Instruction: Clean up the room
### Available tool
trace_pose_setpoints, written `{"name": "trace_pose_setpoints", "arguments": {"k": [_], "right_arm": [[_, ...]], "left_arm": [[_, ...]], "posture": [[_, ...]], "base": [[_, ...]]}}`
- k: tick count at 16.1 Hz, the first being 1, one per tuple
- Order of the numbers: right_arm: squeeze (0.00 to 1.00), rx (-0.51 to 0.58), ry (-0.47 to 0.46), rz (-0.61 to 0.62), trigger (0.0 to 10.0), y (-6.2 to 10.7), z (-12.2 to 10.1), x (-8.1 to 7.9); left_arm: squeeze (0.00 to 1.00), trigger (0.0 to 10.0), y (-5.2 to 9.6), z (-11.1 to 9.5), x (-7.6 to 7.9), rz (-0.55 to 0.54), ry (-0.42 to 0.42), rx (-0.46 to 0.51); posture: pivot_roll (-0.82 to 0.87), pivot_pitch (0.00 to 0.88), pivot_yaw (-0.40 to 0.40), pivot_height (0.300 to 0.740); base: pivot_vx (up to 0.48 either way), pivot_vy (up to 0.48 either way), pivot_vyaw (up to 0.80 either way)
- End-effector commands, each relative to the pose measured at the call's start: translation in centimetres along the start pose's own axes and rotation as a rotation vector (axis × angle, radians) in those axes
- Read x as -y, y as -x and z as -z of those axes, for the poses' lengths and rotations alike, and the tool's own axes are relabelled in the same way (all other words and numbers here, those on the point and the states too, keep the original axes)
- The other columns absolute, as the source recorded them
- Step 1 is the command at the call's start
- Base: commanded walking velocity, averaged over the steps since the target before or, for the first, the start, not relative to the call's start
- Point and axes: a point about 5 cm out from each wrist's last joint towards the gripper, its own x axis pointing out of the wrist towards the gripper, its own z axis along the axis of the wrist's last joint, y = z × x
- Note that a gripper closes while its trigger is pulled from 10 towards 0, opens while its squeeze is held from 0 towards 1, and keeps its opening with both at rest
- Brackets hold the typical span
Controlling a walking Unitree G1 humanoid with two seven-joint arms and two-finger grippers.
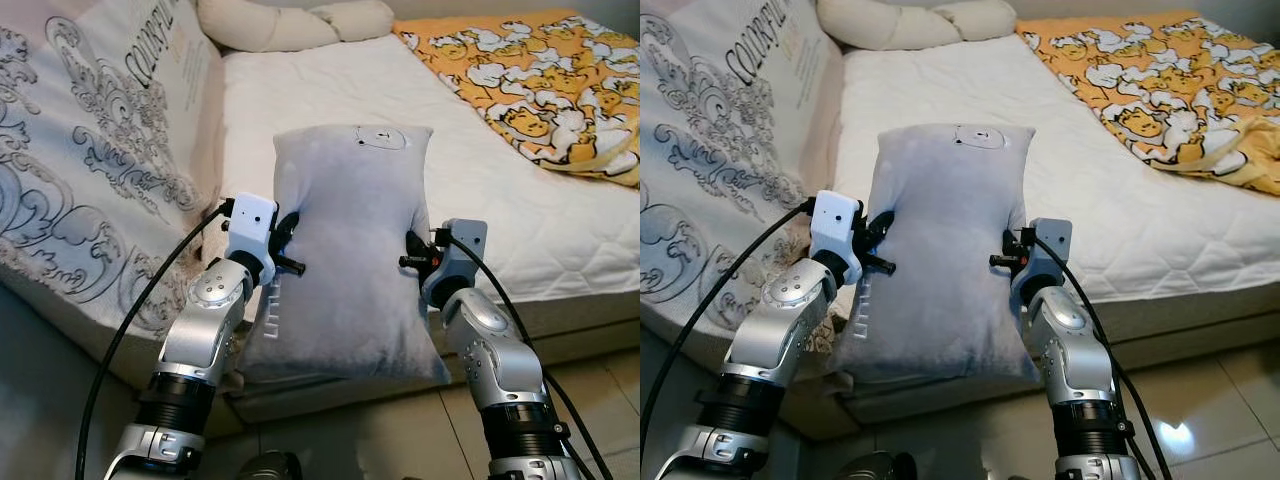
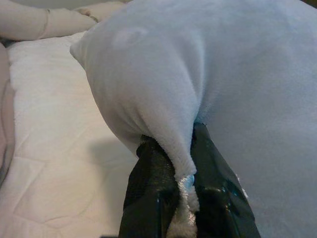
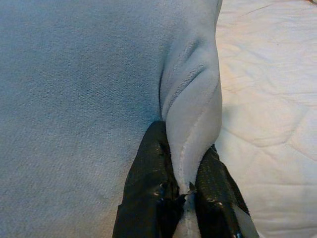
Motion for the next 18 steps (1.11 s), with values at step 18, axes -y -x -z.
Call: {"name": "trace_pose_setpoints", "arguments": {"k": [18], "right_arm": [[0.00,-0.006,0.086,-0.097,10.0,-0.2,0.1,-1.4]], "left_arm": [[0.00,10.0,0.3,-1.0,-1.5,-0.057,-0.030,0.045]], "posture": [[0.00,0.000,0.037,0.740]], "base": [[0.320,0.000,0.18]]}}
